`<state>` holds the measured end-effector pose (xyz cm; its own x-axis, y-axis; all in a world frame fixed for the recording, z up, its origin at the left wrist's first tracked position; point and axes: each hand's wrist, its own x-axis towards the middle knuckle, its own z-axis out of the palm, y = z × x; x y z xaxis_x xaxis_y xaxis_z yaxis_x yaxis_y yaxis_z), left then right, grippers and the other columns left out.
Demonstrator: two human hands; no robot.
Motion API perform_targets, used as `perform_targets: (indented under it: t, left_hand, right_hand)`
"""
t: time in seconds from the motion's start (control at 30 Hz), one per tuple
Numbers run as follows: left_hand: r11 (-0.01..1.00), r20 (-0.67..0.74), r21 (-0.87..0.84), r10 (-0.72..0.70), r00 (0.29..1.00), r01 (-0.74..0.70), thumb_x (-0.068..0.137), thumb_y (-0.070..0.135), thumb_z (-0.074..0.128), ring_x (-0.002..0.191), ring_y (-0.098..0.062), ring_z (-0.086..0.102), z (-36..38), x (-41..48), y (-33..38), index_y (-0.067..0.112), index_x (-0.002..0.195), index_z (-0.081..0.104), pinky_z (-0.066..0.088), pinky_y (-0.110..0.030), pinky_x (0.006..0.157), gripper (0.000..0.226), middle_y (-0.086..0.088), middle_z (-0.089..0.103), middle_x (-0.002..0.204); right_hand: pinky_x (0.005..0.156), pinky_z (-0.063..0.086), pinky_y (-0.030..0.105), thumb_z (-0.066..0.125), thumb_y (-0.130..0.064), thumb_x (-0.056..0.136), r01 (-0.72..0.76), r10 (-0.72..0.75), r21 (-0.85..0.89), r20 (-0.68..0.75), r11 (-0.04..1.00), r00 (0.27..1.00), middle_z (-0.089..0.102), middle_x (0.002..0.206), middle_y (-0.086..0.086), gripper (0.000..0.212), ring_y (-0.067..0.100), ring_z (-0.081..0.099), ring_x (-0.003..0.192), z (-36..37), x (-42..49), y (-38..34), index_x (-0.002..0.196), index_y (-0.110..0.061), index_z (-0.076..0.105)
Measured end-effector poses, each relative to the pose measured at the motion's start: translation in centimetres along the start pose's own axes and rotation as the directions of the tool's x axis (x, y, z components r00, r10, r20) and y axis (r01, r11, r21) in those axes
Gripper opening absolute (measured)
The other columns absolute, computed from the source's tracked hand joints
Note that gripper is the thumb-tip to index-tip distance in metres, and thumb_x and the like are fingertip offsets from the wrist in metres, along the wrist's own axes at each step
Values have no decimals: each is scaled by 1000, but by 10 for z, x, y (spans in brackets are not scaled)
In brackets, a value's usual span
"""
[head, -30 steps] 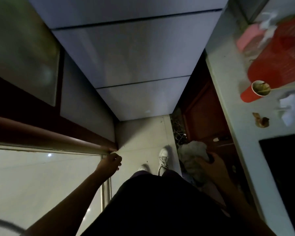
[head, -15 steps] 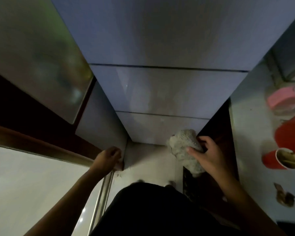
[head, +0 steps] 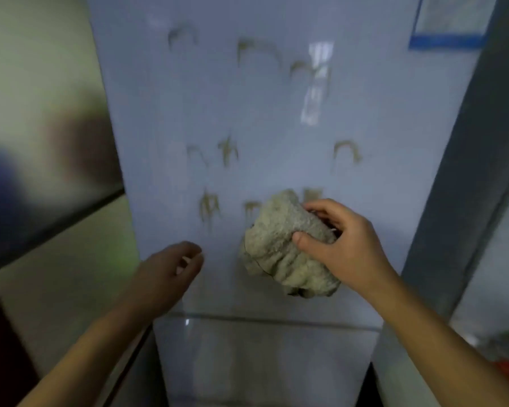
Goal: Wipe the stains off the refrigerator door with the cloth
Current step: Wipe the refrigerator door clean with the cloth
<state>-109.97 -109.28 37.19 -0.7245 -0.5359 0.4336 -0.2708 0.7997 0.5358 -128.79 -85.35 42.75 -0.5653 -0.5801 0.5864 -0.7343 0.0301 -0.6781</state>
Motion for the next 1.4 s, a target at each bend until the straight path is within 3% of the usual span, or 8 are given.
perform_targets:
  t: [0.1,0.23,0.53,0.63,0.8,0.93,1.07,1.4]
  left_hand:
    - [982,-135,124,158,978,-142,95,57,43,88,-1,63,-53,46,40,32,112,64,51,-27,75,36,18,66,104]
    - [931,-292,260,330,898,-258,98,53,39,99,2,57,-117,88,78,31,126,60,40,-20,73,41,19,62,119]
    - [892,-514,408,402,757,-197,93,50,31,104,-26,64,-183,165,76,16,117,66,54,-42,83,54,0,65,120]
    - [879,-516,446,407,754,-169,93,48,33,113,-31,64,-180,170,63,12,121,65,54,-45,87,56,-8,63,130]
    - [851,-487,497,438,756,-172,95,48,33,126,-30,55,-171,173,45,14,130,59,53,-47,94,55,-10,53,144]
    - [845,-489,500,455,744,-189,95,46,35,125,-31,55,-169,176,40,13,129,59,53,-47,92,53,-11,52,144]
    - [837,-483,508,474,736,-206,95,46,35,129,-30,52,-166,178,35,14,130,59,51,-47,96,53,-10,49,147]
    - [799,-511,526,570,643,-291,96,40,41,139,-28,43,-147,181,5,9,133,59,33,-37,110,51,-12,46,153]
  right_hand:
    - [84,56,26,84,-42,75,161,-166,-66,-65,985,984,71,101,-23,37,0,67,97,-23,53,-47,109,-41,68]
    - [79,49,12,82,-42,76,328,-350,-184,-108,927,930,71,99,-25,38,-6,66,94,-53,115,-108,111,-40,70]
    - [82,45,31,76,-50,82,424,-584,-593,-99,685,806,65,117,-10,48,15,61,103,-86,233,-192,125,-33,64]
    - [82,46,30,73,-53,83,429,-618,-635,-99,643,780,56,118,-9,51,13,55,106,-78,252,-182,126,-26,65]
    - [85,46,37,66,-60,84,495,-805,-726,-137,478,577,54,119,3,53,21,50,103,-65,263,-161,114,-16,73]
    - [92,45,35,71,-39,90,526,-854,-731,-150,435,499,54,122,5,49,23,51,109,-51,263,-156,131,-13,61]
    - [95,37,26,71,-18,94,581,-897,-713,-155,391,414,66,121,3,25,24,60,110,-36,267,-149,119,-15,72]
    - [107,37,46,74,-50,80,528,-838,-723,-130,446,530,60,137,-1,58,23,52,131,-19,260,-134,131,-24,66]
